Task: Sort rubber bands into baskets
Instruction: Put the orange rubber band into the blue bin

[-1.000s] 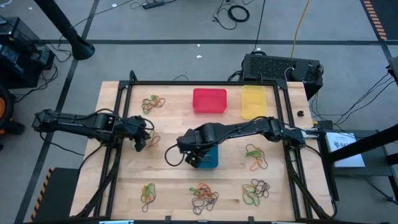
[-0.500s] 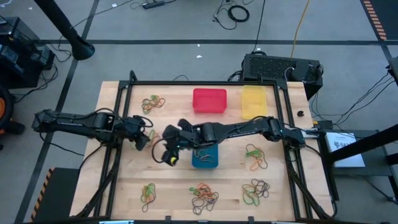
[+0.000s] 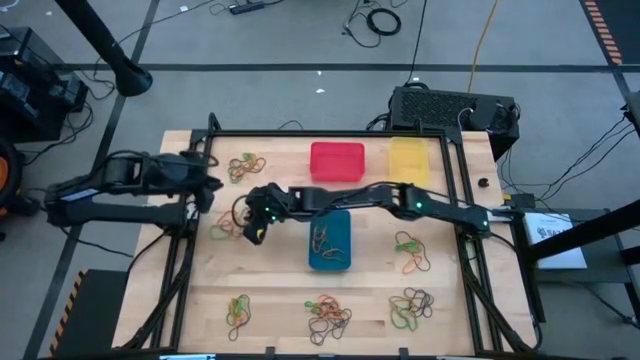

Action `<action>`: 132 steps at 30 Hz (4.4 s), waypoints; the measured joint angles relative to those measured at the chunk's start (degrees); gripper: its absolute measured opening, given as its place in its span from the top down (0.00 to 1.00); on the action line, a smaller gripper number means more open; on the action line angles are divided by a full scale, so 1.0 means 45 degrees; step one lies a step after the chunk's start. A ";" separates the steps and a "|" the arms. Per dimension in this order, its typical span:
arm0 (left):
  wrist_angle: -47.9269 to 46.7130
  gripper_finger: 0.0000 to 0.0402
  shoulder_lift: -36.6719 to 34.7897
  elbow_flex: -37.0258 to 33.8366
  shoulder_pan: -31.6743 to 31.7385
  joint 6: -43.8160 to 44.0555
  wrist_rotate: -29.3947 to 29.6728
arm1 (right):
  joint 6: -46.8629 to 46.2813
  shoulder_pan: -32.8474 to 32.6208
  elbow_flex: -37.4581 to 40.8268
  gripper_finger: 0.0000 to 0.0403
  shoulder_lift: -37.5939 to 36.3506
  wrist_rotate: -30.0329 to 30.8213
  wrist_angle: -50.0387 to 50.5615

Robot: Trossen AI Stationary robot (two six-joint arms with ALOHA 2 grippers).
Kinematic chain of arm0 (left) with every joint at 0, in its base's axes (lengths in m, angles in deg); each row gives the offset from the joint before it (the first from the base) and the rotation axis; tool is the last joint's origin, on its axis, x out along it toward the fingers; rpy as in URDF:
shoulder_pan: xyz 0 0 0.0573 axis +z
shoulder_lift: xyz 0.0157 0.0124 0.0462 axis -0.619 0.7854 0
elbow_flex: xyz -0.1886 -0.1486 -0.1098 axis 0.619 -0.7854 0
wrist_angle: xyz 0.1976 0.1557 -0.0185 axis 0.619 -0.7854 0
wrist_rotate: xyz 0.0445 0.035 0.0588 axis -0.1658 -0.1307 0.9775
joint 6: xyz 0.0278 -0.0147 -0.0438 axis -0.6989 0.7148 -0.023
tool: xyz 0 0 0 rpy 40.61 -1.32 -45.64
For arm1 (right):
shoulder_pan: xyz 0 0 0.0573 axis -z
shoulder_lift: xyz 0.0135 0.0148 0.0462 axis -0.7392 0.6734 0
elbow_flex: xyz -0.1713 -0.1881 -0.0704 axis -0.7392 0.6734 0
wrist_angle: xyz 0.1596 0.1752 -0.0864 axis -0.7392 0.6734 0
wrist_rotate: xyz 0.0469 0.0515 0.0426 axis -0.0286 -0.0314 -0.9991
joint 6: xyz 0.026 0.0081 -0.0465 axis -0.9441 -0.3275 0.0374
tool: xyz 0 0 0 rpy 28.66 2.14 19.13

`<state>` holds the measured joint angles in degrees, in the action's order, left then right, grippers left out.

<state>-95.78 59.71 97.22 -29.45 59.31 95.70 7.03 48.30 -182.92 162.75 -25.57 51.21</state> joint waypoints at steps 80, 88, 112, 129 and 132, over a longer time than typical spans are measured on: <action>0.3431 0.80 0.1454 -0.1483 0.1713 -0.1346 -0.3558 | -0.3169 -0.3537 0.0588 1.00 -0.3657 0.5981 1.4187; 0.3457 0.80 0.1496 -0.1490 0.1053 0.0763 -0.3636 | -0.2760 -0.3475 0.3057 1.00 -0.3632 0.5941 1.3894; 0.3454 0.80 0.1496 -0.1490 -0.1869 0.4370 -0.1084 | 0.0011 -0.2304 0.4264 0.54 -0.4495 0.2466 1.3681; 0.1155 0.80 0.1344 -0.1590 -0.2655 0.0509 -0.1707 | -0.3959 -0.3985 0.4211 0.55 -0.5436 0.0386 0.2537; 0.1138 0.80 0.1356 -0.1951 -0.2754 -0.0015 -0.1988 | -0.2066 -0.4400 0.4206 0.56 -0.4644 0.1003 -0.0347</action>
<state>-90.66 65.81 88.44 -41.84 59.24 86.75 -2.27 28.50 -163.99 141.85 -21.06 49.65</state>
